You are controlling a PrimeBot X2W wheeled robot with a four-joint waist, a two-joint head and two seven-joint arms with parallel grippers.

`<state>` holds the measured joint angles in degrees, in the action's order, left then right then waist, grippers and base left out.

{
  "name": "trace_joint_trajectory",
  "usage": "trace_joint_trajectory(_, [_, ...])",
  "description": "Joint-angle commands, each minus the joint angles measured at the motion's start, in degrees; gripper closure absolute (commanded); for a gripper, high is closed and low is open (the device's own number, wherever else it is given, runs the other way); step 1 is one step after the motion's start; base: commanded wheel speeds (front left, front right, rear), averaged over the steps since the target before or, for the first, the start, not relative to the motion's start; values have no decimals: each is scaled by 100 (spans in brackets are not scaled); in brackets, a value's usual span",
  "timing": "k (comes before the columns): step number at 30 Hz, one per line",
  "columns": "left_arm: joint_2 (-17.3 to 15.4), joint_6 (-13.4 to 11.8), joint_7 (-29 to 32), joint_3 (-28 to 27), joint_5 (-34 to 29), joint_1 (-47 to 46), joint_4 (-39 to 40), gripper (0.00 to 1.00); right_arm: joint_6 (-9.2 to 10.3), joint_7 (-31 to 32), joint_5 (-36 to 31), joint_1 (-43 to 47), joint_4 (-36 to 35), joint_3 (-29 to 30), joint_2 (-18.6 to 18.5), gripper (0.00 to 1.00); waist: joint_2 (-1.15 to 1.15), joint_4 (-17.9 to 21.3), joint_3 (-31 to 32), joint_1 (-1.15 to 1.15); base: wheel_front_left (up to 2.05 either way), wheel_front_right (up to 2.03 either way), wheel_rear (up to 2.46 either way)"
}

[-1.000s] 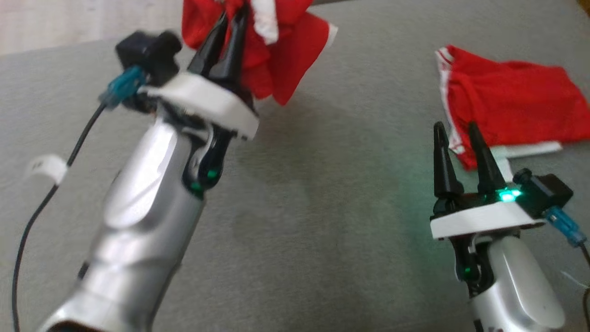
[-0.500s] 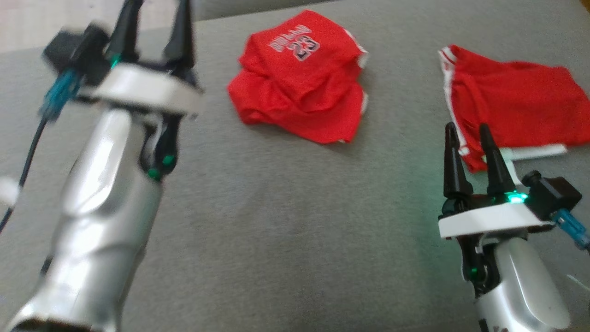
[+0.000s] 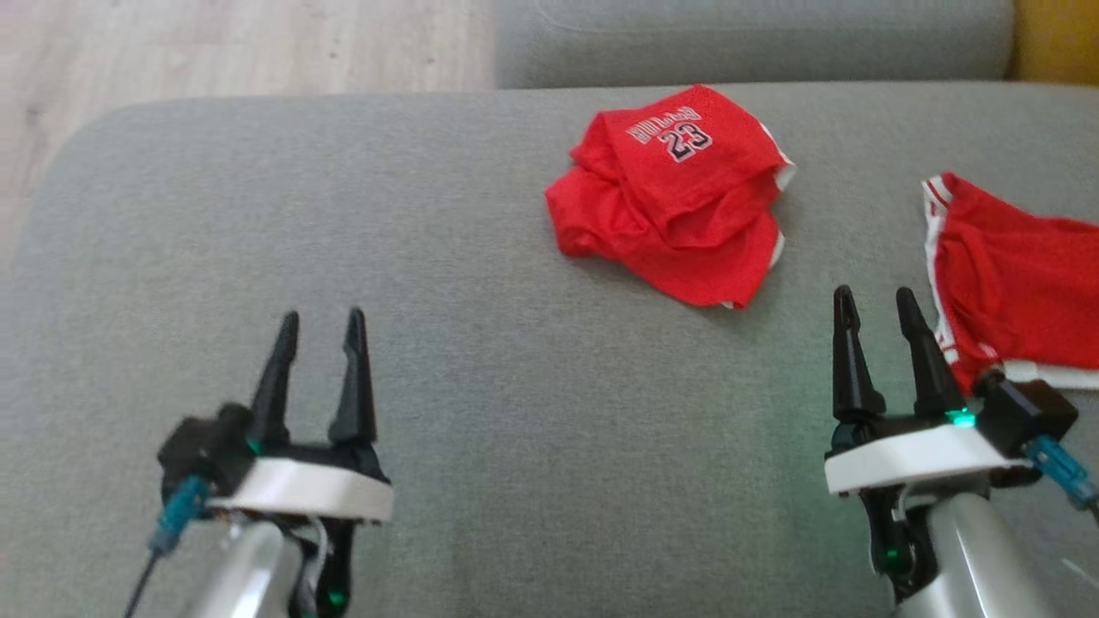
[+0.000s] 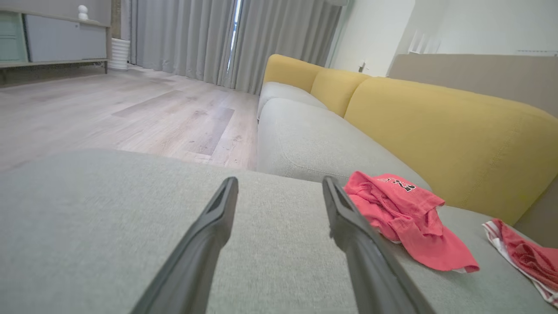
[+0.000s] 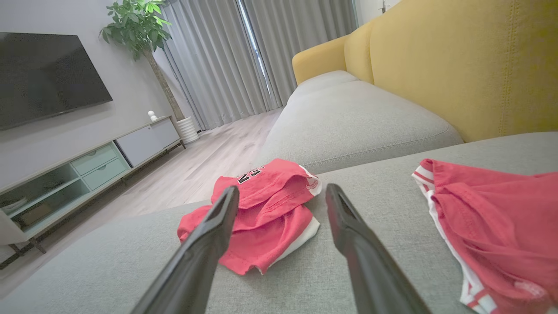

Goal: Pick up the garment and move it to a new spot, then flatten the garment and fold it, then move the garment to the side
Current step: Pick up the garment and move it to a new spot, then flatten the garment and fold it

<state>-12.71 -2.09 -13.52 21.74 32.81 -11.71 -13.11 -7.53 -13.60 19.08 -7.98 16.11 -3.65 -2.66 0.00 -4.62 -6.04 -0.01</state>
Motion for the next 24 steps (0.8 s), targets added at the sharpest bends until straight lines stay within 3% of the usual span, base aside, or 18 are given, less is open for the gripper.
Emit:
trace_joint_trajectory(1, [15,-71,-91,-263,19,-147,321,0,4,38,-75,0,-221,-134,-21,0,0,-131,85,1,0,0,0])
trace_joint_trajectory(7, [156,-74,-121,-227,-61,-92,519,0,4,305,-328,-55,-320,-212,-21,0,0,-345,19,1,0,0,0])
trace_joint_trajectory(11, [207,-44,-129,-173,-119,-132,507,0,4,762,-842,-319,-192,-414,-21,0,0,-528,-106,1,0,0,0])
trace_joint_trajectory(19, [428,61,-139,-63,-141,-248,356,0,4,1528,-2130,-1178,899,-476,-167,0,0,-959,-384,1,0,0,0])
trace_joint_trajectory(24, [526,127,-143,-81,-149,-349,250,0,4,1684,-2797,-1622,1619,-323,-313,0,0,-1160,-518,1,0,0,0])
